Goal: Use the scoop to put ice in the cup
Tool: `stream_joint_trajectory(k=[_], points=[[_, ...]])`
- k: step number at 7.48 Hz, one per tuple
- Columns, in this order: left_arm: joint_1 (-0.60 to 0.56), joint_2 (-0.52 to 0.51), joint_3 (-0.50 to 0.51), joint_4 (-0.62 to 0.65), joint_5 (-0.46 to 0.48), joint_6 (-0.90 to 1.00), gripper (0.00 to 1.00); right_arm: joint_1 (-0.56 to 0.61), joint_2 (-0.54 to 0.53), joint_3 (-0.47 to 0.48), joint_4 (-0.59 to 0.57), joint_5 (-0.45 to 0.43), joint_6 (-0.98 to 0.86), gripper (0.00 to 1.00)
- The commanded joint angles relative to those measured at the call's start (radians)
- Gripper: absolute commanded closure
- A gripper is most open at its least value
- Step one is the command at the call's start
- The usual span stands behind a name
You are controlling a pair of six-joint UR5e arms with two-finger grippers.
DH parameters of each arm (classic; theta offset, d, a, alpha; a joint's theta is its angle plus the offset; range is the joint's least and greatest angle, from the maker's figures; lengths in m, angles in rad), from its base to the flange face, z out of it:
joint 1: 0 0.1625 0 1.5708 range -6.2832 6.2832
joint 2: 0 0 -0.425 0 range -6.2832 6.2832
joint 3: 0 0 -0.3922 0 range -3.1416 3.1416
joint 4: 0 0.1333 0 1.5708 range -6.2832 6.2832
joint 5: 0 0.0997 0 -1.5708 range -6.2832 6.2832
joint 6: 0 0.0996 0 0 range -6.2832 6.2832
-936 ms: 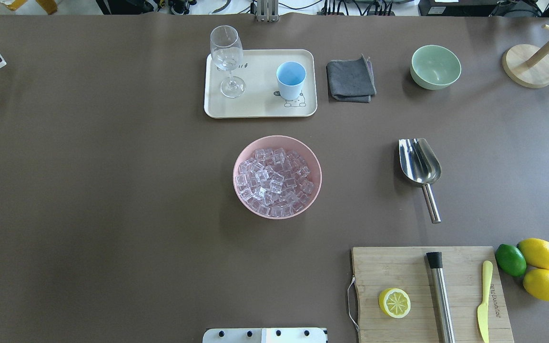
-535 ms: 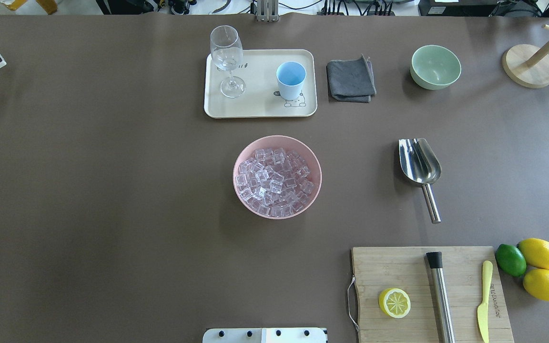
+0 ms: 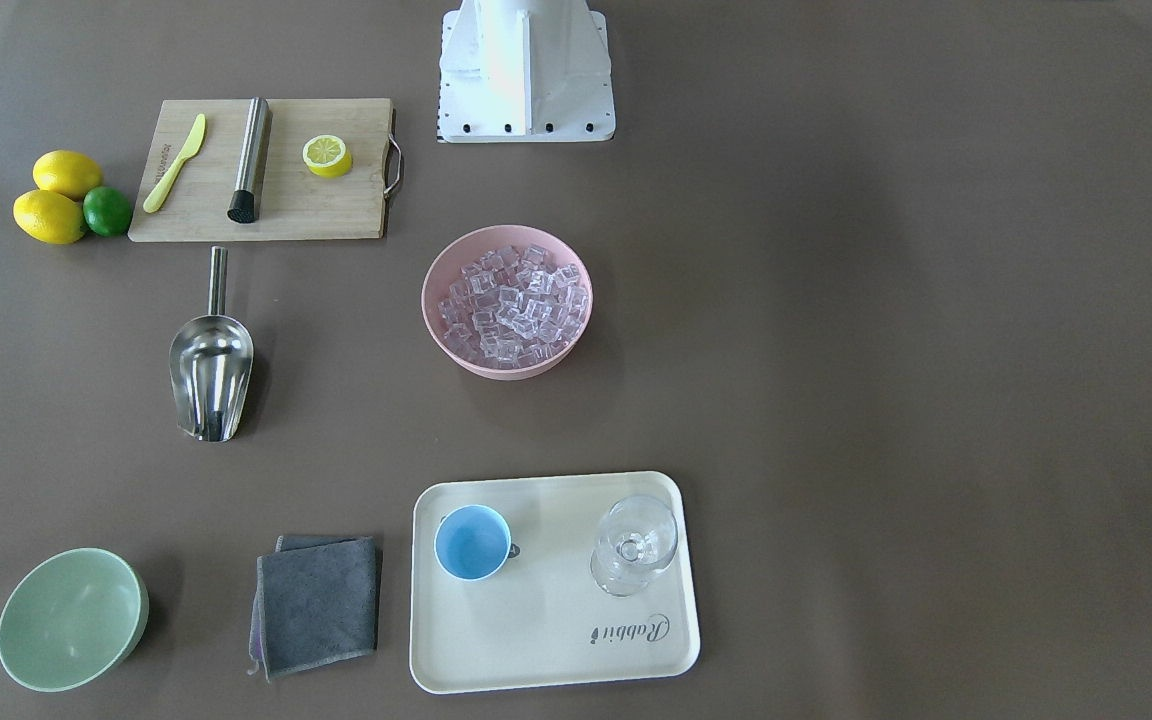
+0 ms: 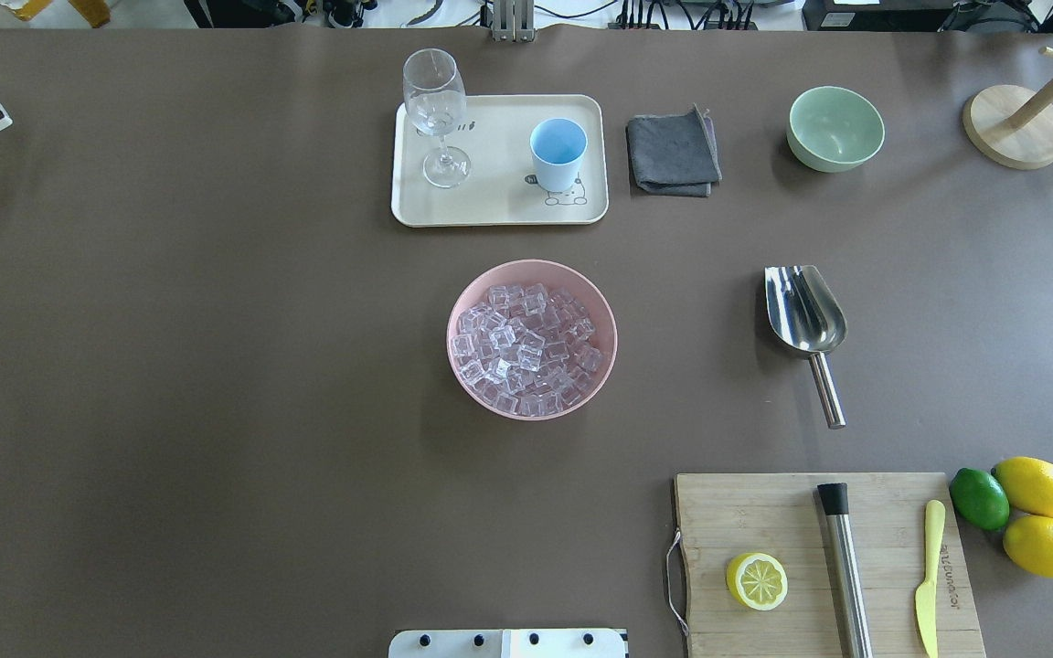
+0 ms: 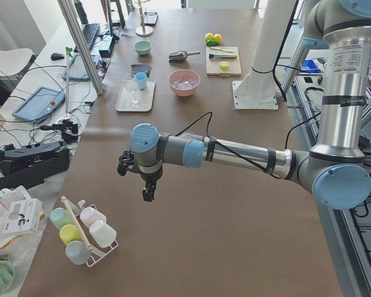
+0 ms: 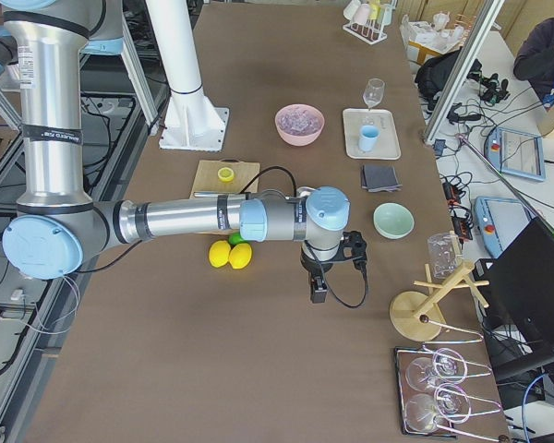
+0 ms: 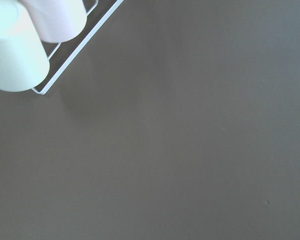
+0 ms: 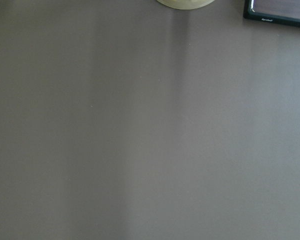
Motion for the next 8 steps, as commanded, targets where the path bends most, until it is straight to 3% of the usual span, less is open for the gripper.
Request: stream_joint_trajectory(k=[1,2,4,5,8], points=[[0.002,0.011,-0.016,-0.161,-0.041,0.002,0.02,-0.148,0.001,0.151,0.001,-0.003,0.279,0.01],[0.016,0.023,0.030,-0.287,-0.090,0.004,0.02,-0.212,0.006,0.206,0.020,-0.004,0.417,0.01],[0.048,0.025,0.055,-0.372,-0.175,0.005,0.02,-0.361,0.006,0.222,0.192,-0.058,0.675,0.01],[0.086,0.023,0.053,-0.422,-0.178,0.007,0.02,-0.473,0.007,0.236,0.261,-0.146,0.800,0.01],[0.174,0.031,0.052,-0.610,-0.167,0.006,0.02,-0.748,0.007,0.340,0.283,-0.361,1.028,0.01]])
